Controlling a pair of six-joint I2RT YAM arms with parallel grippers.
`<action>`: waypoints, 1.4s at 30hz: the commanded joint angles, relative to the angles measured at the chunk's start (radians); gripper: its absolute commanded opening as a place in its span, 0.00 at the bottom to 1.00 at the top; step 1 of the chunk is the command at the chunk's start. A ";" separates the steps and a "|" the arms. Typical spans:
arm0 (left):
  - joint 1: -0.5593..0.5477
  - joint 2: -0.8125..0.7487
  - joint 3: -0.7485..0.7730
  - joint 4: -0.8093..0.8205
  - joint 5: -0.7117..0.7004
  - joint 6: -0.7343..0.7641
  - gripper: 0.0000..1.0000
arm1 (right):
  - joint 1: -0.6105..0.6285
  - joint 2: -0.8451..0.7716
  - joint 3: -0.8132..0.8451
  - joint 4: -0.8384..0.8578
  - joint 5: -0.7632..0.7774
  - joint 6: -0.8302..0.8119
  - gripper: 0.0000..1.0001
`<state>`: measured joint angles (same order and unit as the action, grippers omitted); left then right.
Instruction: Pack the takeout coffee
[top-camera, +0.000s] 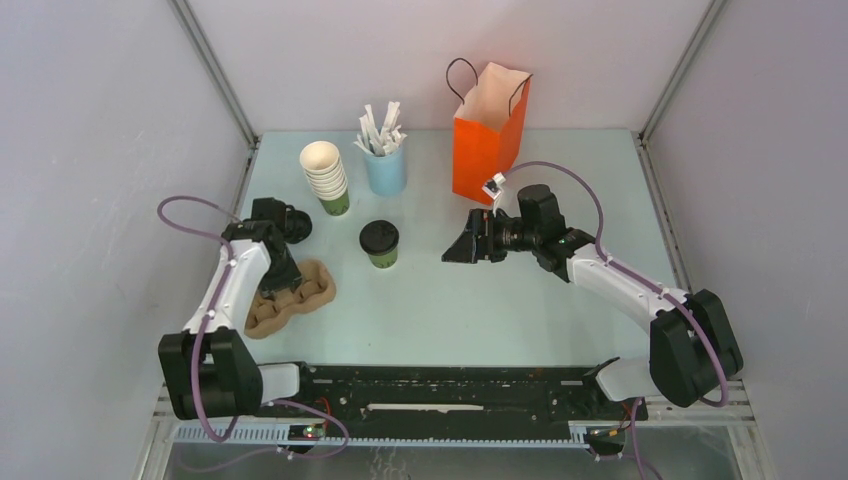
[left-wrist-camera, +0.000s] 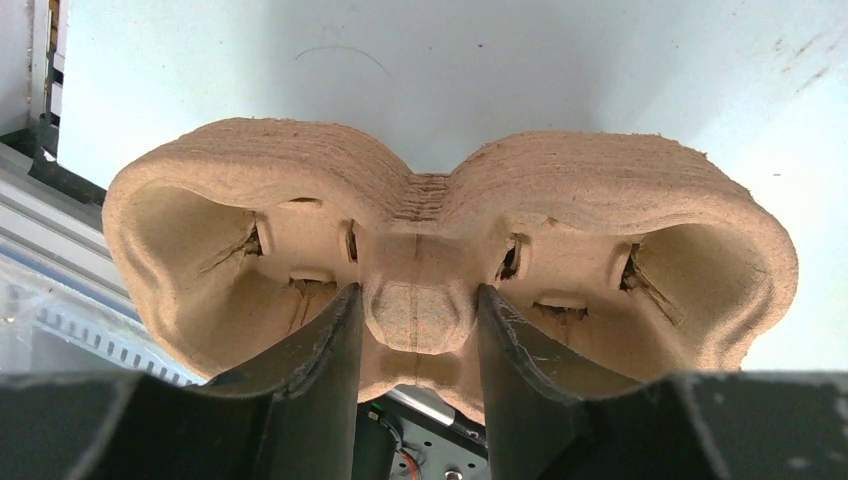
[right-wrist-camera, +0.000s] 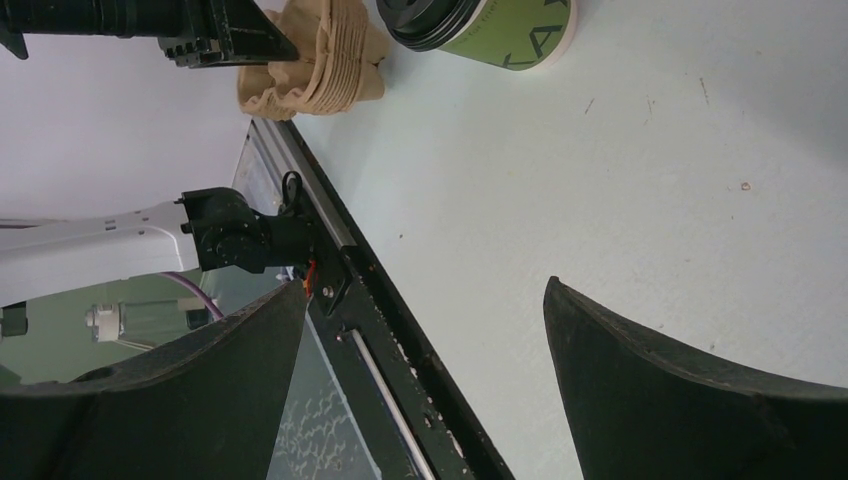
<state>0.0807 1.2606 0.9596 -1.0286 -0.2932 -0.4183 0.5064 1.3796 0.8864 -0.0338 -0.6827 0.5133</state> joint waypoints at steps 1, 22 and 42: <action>0.003 -0.063 0.083 -0.007 -0.010 0.009 0.41 | 0.006 -0.023 0.003 0.021 -0.003 -0.023 0.97; 0.019 0.031 0.023 0.036 0.000 0.028 0.57 | 0.009 -0.008 0.003 0.024 -0.018 -0.017 0.97; 0.018 0.054 0.002 0.072 0.024 0.015 0.53 | 0.008 -0.014 0.003 0.025 -0.020 -0.019 0.97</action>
<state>0.0940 1.3190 0.9615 -0.9733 -0.2657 -0.4015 0.5095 1.3800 0.8864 -0.0334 -0.6903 0.5140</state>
